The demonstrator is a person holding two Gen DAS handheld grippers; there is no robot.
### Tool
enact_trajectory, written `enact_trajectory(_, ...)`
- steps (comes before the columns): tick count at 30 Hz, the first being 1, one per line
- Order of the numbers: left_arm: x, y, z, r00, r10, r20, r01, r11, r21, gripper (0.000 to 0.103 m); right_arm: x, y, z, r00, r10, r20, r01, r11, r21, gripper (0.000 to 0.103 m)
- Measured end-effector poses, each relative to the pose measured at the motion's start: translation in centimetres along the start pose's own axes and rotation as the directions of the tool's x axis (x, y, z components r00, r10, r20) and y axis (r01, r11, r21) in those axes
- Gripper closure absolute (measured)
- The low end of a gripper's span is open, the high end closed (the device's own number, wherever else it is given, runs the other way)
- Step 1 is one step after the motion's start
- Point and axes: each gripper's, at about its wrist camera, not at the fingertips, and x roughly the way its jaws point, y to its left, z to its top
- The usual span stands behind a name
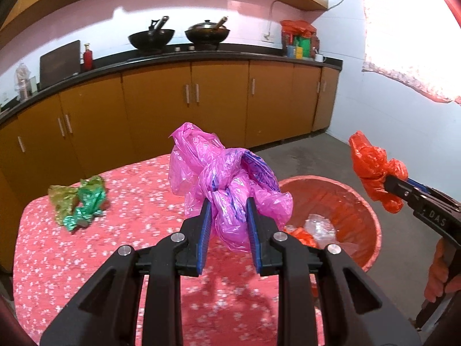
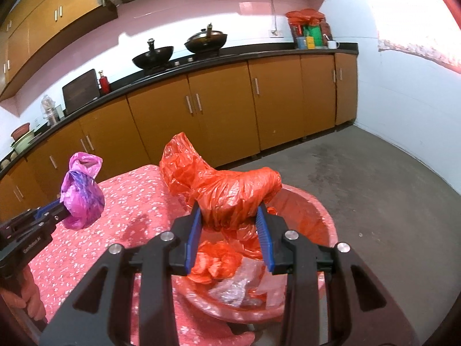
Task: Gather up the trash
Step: 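Carry the red bag and pink bag over the orange basket and open both grippers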
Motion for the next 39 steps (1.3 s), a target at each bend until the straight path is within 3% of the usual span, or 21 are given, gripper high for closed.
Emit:
enact_trajectory(22,2.8,-5.5,-0.5,0.993,-0.107,-0.049,0.110,0.992,0.054,0.079,1.3,-4.2,-0.6,0.997,-0.073,-0.018,0.074,0.994,0.075,0.067)
enact_trajectory(39,7.5,-8.9,-1.6,0.973,-0.198,-0.118,0.210,0.973,0.098,0.078,4.4,-5.1,-0.8,0.993,-0.107,-0.043,0.110,0.989,0.097,0.067)
